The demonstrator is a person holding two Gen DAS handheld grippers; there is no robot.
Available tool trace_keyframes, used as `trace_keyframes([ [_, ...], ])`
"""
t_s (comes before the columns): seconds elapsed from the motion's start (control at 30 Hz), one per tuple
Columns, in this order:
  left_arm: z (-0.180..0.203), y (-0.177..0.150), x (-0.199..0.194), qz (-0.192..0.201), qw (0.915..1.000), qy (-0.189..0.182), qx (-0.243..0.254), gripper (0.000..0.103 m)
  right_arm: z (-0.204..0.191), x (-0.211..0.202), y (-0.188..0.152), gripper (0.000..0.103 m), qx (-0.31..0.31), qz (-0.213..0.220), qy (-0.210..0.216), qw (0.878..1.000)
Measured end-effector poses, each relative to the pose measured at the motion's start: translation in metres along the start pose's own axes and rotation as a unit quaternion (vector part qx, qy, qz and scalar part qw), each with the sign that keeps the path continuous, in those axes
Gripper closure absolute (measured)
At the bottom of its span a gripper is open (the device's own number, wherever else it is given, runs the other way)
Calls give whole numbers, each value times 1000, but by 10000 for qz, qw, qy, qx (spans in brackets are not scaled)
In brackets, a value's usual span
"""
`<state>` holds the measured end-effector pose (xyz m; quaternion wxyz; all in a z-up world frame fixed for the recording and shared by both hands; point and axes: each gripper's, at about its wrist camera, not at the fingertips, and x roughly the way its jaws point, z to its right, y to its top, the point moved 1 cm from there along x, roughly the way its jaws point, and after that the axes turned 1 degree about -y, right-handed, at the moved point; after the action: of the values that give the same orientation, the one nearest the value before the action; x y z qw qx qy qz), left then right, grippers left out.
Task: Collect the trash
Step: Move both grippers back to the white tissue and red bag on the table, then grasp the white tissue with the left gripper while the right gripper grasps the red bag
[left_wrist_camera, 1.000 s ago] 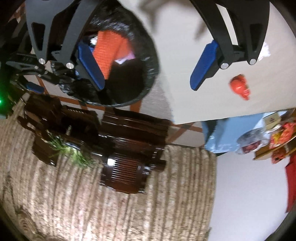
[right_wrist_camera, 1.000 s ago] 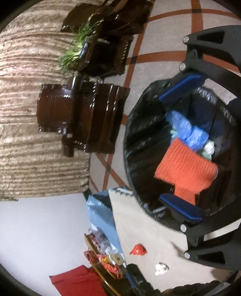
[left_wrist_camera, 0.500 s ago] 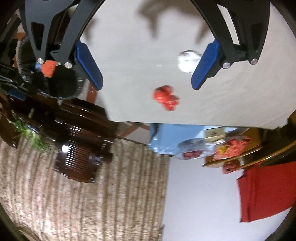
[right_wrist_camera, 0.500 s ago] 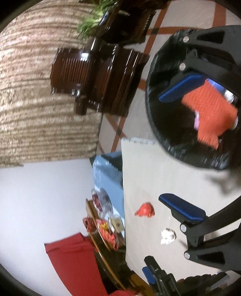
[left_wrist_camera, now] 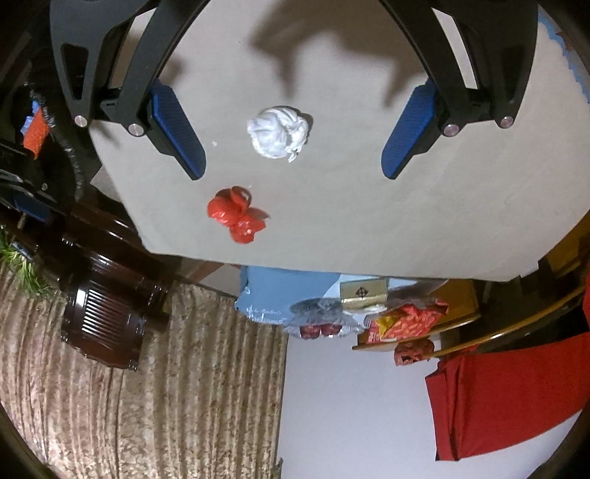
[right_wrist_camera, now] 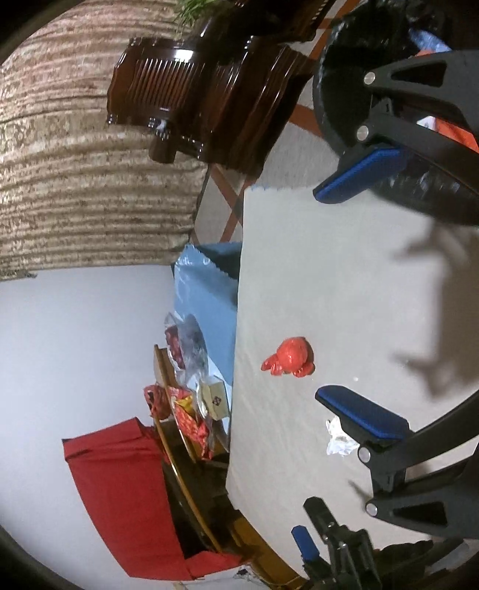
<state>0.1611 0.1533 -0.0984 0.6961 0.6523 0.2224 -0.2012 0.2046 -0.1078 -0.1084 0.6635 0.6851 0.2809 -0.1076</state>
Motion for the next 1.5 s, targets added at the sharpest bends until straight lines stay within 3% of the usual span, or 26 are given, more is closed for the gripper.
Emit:
trace_keyframes([
  [0.57,4,-35,99,-888,9958,-85,-218,10,1,60,-9,6,-17,-387,-120,9992],
  [0.67,4,-36,107,-994,9945,-145,-311,20,0,66,-10,6,-32,-424,-119,9990],
  [0.83,0,-43,121,-1296,9890,-443,-565,53,-4,76,-10,6,-79,-473,-98,9988],
  [0.97,1,-40,118,-1186,9902,-455,-578,60,-8,84,-9,6,-101,-523,-59,9986],
  [1.2,-18,-18,113,-846,9946,-143,-584,61,-21,109,5,6,-45,-526,44,9986],
  [1.5,-57,13,129,-688,9947,314,-691,61,-46,159,13,6,-138,-686,104,9975],
])
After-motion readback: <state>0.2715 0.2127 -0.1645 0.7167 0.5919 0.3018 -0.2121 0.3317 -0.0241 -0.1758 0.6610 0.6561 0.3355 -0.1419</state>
